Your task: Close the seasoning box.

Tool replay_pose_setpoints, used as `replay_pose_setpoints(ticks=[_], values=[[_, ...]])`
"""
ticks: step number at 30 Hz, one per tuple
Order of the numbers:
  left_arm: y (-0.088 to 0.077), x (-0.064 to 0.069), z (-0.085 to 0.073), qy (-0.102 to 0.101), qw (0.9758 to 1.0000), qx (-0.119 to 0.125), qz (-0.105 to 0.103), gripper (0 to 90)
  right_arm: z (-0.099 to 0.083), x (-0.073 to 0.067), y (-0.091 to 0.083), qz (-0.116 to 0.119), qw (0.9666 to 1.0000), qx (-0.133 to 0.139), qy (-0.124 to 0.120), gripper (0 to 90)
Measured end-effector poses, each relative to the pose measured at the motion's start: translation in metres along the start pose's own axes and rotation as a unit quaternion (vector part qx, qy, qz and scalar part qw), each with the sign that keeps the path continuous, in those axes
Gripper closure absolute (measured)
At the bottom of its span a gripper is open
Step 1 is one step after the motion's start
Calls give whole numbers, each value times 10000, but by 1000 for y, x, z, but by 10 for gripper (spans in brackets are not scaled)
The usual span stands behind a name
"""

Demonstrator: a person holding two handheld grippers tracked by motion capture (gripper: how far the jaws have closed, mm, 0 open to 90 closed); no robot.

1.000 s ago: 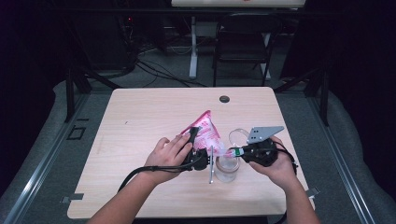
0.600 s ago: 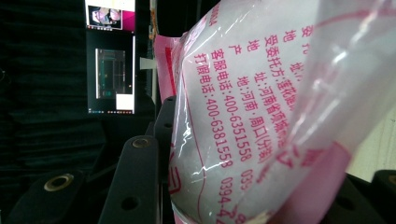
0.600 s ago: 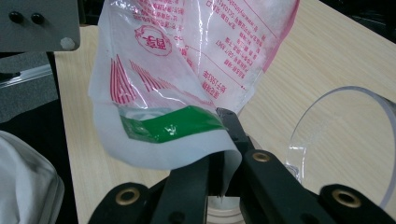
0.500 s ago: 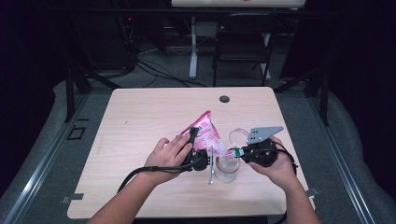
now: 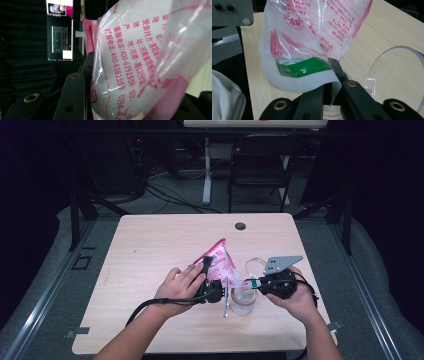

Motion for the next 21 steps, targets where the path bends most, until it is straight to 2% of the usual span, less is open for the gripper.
replay_pose_setpoints(ticks=[21], values=[[0,-2,1,33,10000,16,18,632,0,0,0,0,10000,-7,1,899]])
Point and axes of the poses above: each handheld gripper's, and its own axes: y roughly forward along the jaws, z roughly out of its top, x roughly to its right, the point moved 9 cm from there along y, roughly forward along the jaws, and after that the axes turned 8 degrees about z, right-handed, at the moved point
